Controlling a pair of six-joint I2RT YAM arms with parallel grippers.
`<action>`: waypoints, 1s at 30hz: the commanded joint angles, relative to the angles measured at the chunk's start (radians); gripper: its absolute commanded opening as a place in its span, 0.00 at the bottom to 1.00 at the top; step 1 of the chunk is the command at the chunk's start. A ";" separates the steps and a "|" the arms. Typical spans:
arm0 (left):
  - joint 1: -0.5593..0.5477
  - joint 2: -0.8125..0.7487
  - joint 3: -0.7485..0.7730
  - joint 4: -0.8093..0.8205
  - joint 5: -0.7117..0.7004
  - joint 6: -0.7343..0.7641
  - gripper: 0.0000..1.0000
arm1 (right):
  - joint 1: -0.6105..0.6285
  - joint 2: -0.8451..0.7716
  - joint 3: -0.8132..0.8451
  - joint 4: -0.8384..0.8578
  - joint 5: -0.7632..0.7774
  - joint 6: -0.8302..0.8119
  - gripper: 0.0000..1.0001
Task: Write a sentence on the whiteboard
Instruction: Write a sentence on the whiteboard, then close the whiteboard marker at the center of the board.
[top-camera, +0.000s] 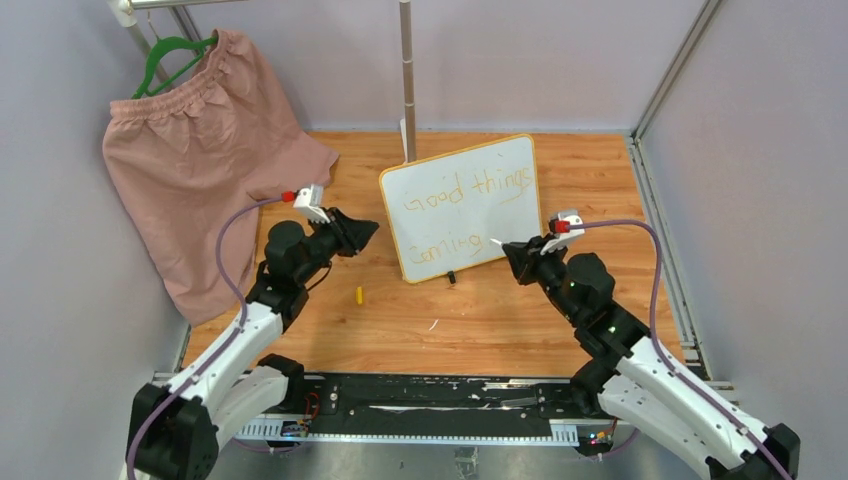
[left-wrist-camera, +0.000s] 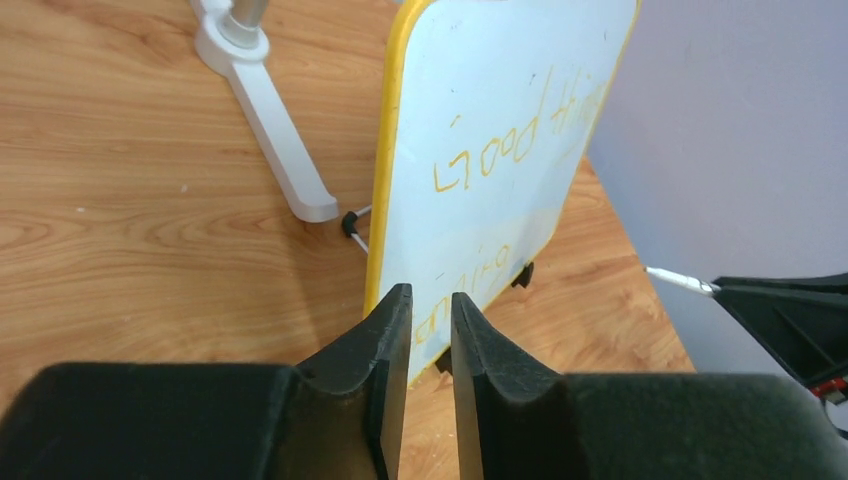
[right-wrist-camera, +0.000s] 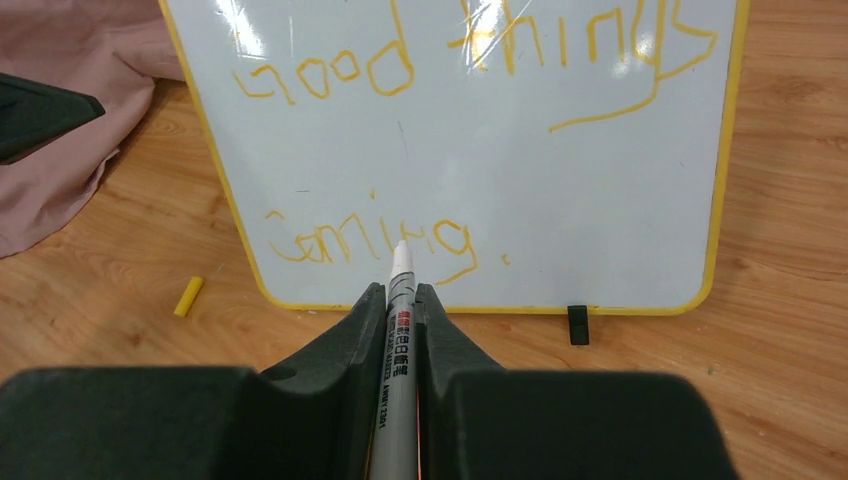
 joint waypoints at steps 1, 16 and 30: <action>0.010 -0.143 0.032 -0.230 -0.148 0.045 0.30 | -0.007 -0.065 0.071 -0.173 -0.114 -0.026 0.00; 0.011 -0.341 -0.001 -0.769 -0.468 -0.147 0.89 | -0.006 -0.128 0.154 -0.330 -0.248 -0.018 0.00; 0.011 -0.270 0.034 -0.919 -0.507 -0.108 0.97 | -0.005 -0.195 0.116 -0.335 -0.218 -0.029 0.00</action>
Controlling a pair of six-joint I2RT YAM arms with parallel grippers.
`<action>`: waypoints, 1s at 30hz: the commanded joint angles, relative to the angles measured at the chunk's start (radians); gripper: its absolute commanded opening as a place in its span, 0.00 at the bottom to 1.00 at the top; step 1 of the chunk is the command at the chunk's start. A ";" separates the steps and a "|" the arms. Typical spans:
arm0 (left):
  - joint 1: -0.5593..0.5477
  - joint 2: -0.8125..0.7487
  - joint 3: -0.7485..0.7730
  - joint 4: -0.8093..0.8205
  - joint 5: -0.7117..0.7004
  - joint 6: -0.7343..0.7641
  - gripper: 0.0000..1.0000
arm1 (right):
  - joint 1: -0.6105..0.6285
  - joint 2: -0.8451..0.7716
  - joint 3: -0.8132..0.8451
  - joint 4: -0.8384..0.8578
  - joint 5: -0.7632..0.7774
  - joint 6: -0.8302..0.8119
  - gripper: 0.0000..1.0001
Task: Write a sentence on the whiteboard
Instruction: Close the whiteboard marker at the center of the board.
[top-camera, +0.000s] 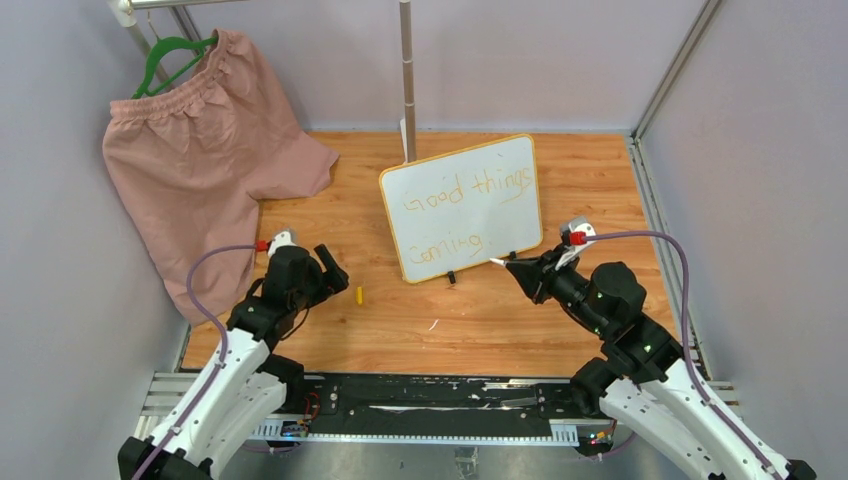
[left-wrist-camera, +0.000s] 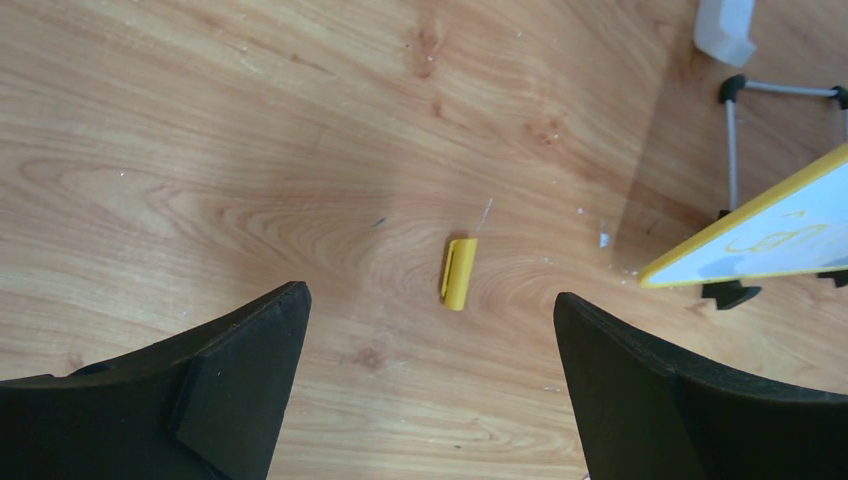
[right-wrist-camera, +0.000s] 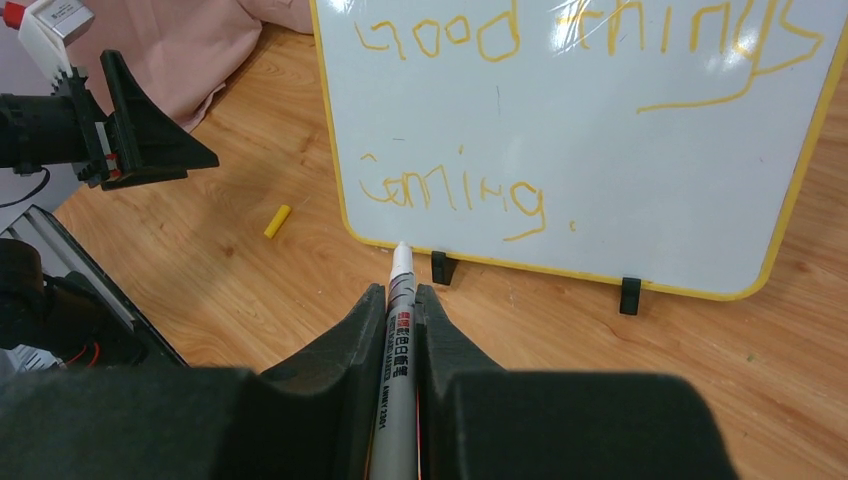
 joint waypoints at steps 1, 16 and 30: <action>0.006 0.032 0.039 -0.034 -0.020 0.023 0.95 | -0.006 -0.005 -0.019 0.004 0.013 -0.015 0.00; -0.212 0.505 0.269 -0.118 -0.155 0.120 0.87 | -0.005 0.015 -0.030 0.040 0.017 -0.007 0.00; -0.210 0.639 0.288 -0.077 -0.142 0.196 0.86 | -0.005 0.090 0.038 0.019 0.016 -0.019 0.00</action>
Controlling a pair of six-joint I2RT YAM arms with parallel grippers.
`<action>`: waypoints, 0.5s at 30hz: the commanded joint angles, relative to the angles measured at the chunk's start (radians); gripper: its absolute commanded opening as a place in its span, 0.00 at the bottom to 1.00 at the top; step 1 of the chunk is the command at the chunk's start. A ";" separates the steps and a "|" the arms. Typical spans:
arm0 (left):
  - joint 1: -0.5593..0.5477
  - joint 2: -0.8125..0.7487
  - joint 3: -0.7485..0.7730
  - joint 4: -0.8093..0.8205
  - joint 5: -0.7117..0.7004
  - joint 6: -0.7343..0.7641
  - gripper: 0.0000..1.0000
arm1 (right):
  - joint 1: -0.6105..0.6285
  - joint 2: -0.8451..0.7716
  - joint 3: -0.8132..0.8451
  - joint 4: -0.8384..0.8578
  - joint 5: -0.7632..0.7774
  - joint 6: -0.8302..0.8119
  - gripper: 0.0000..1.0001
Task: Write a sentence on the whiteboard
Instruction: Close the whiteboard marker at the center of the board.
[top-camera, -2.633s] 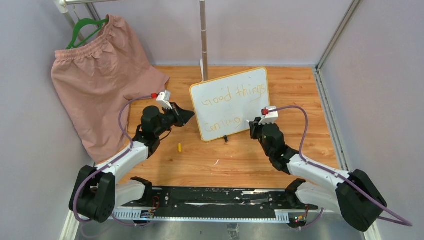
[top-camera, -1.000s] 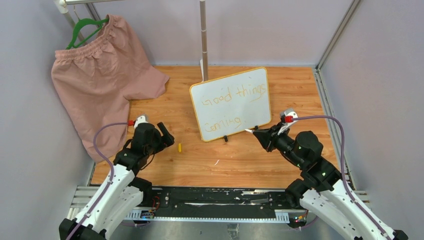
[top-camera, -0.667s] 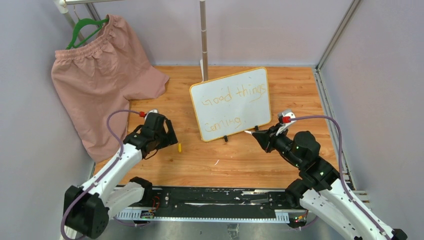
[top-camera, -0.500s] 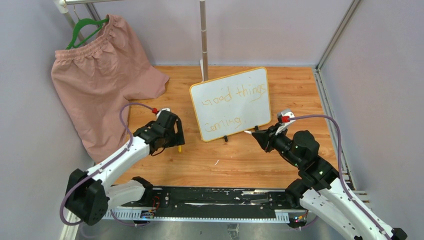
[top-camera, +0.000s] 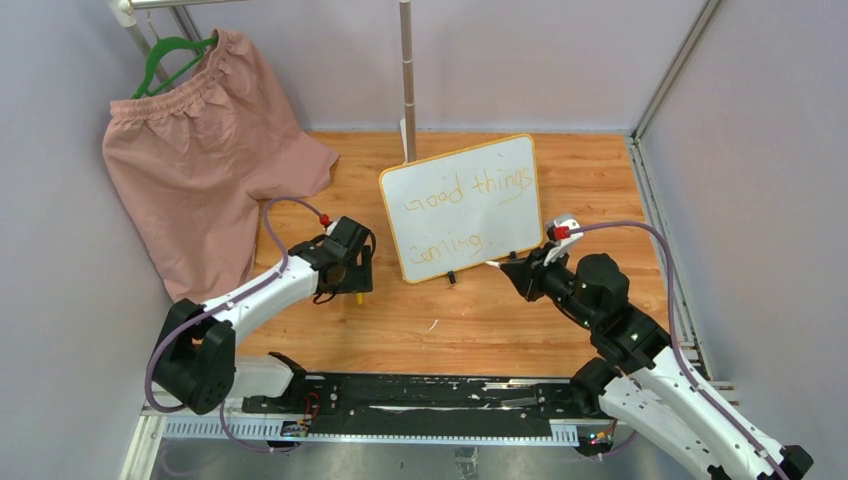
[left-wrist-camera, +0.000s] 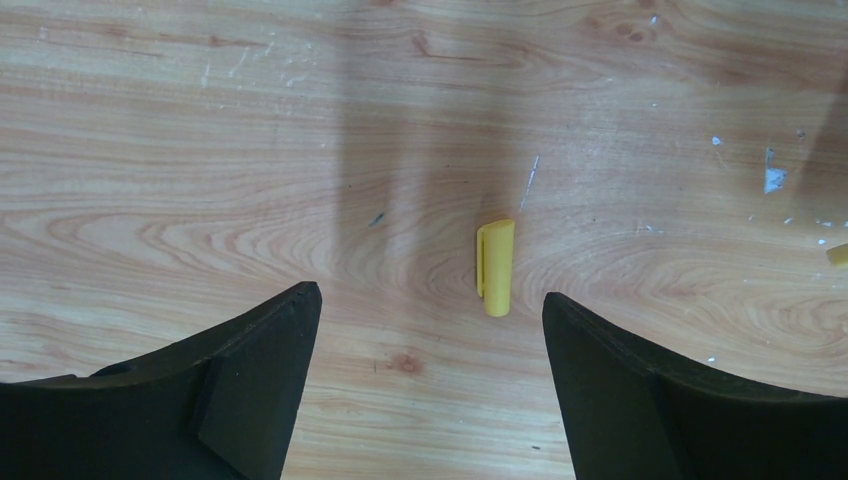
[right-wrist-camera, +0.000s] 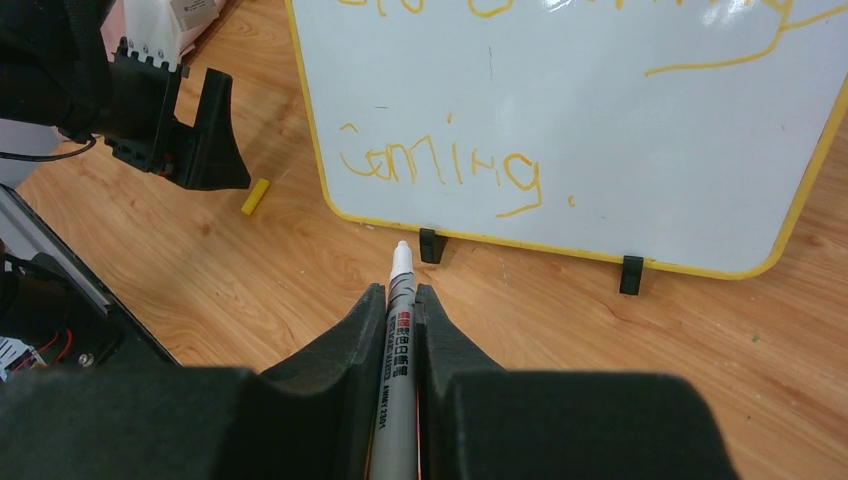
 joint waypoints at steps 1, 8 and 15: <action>0.000 0.018 0.016 0.024 -0.010 0.028 0.86 | -0.006 0.023 0.061 0.010 0.015 -0.013 0.00; 0.043 0.026 -0.004 0.066 0.074 0.025 0.82 | -0.005 0.041 0.100 -0.007 0.015 -0.006 0.00; 0.043 0.047 -0.005 0.070 0.106 0.034 0.73 | -0.005 0.035 0.101 -0.009 0.008 -0.019 0.00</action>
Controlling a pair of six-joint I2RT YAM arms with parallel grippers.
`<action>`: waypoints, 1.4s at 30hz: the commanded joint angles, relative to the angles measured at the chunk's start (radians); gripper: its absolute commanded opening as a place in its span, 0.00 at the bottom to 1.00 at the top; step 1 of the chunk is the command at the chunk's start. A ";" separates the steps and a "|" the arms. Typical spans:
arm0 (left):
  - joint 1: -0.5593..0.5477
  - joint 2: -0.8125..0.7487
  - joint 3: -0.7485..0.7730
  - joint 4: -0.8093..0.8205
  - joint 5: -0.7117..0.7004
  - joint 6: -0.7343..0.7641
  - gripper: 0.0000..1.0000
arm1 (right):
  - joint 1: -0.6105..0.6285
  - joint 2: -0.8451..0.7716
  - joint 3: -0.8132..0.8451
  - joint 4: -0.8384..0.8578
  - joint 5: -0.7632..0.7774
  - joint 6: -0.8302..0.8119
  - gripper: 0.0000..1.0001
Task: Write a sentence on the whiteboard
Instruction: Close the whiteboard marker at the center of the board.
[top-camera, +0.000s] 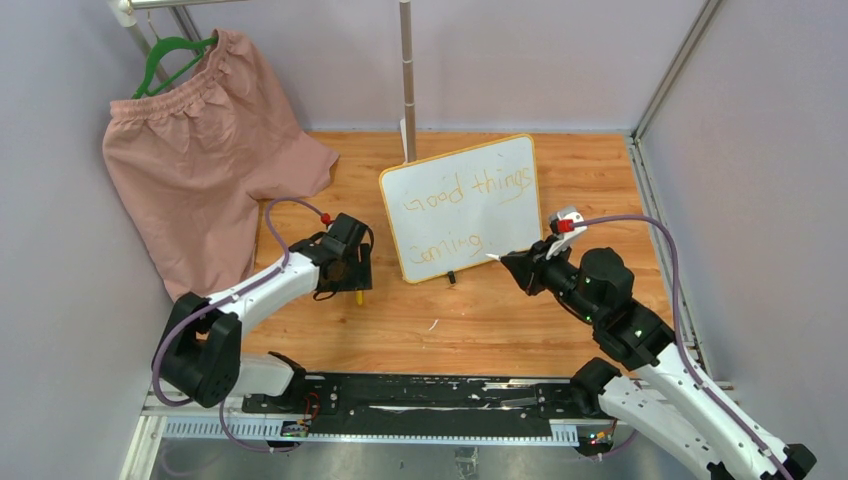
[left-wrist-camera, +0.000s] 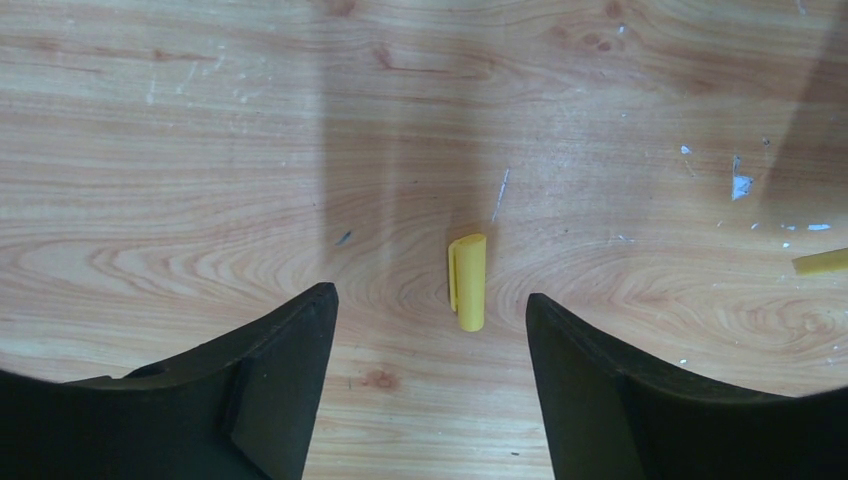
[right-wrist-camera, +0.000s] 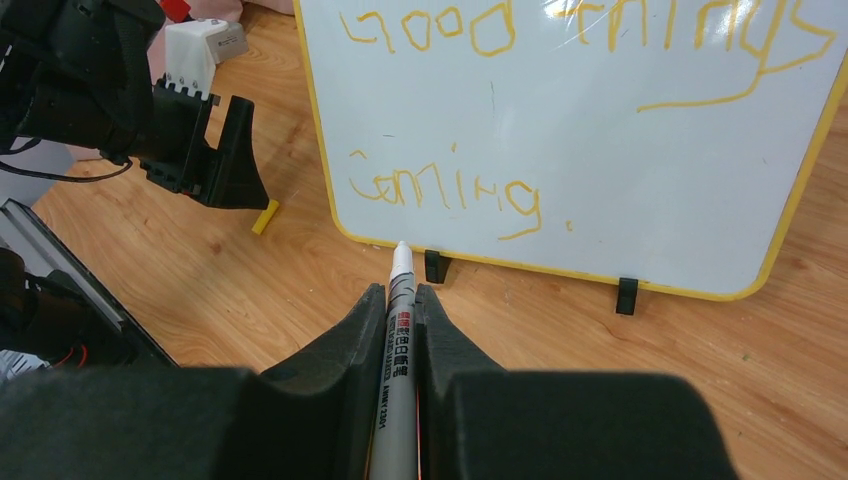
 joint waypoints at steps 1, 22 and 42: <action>0.004 0.013 -0.006 0.021 0.031 0.016 0.71 | -0.006 -0.008 0.030 0.002 0.000 -0.019 0.00; 0.004 0.111 0.010 0.068 0.041 -0.003 0.47 | -0.006 -0.025 -0.017 0.049 -0.025 0.017 0.00; 0.004 0.233 0.082 0.026 0.037 -0.037 0.35 | -0.006 -0.122 -0.078 0.043 0.006 0.016 0.00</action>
